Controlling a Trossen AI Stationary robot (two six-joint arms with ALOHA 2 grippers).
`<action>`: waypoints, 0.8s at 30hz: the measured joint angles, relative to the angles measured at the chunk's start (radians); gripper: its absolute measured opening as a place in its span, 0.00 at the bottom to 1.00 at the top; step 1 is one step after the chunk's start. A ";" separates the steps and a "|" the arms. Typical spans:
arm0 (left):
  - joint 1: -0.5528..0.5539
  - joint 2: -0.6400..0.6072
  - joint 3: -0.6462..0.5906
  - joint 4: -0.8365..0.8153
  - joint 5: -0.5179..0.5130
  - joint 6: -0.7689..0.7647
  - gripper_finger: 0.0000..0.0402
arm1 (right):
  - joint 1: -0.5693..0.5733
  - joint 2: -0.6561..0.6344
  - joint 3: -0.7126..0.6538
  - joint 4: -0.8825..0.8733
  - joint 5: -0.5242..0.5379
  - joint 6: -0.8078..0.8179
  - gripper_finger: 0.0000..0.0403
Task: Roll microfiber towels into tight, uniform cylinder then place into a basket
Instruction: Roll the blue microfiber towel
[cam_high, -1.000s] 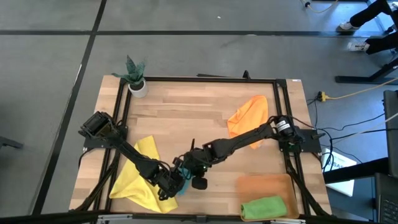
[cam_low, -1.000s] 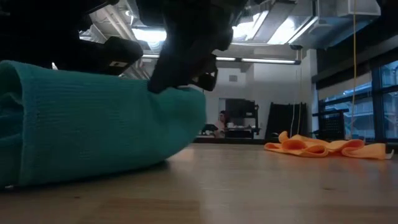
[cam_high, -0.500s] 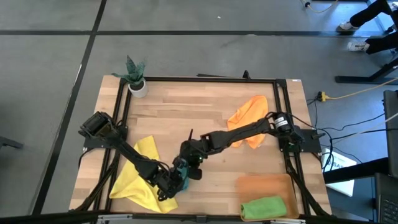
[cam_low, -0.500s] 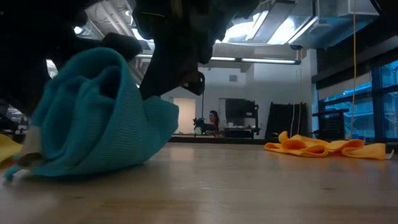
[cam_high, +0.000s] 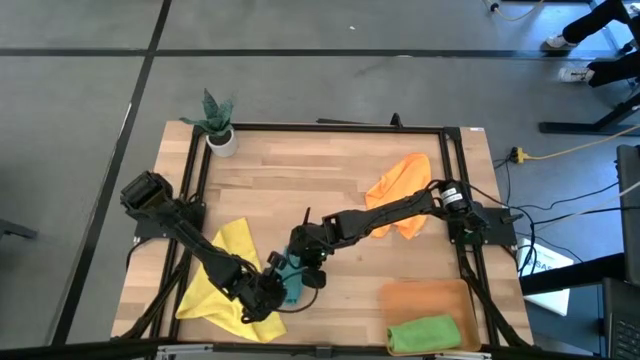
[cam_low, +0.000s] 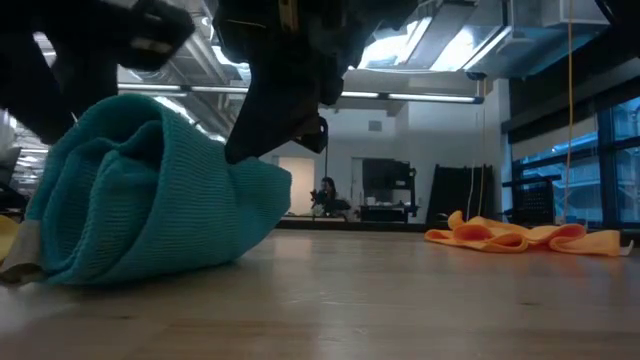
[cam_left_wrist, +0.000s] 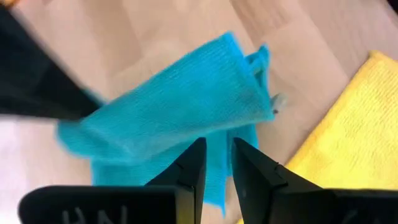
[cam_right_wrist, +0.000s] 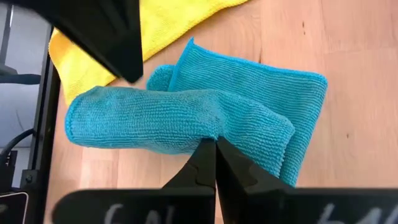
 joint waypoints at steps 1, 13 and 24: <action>-0.006 -0.014 0.000 -0.013 -0.011 -0.017 0.17 | 0.000 0.000 0.000 0.000 0.000 0.000 0.00; -0.019 -0.056 0.001 0.194 -0.105 0.132 0.17 | 0.000 0.000 0.000 -0.003 -0.001 0.000 0.00; -0.028 -0.011 0.000 0.200 -0.109 0.156 0.17 | -0.026 0.001 0.000 -0.028 -0.101 0.080 0.00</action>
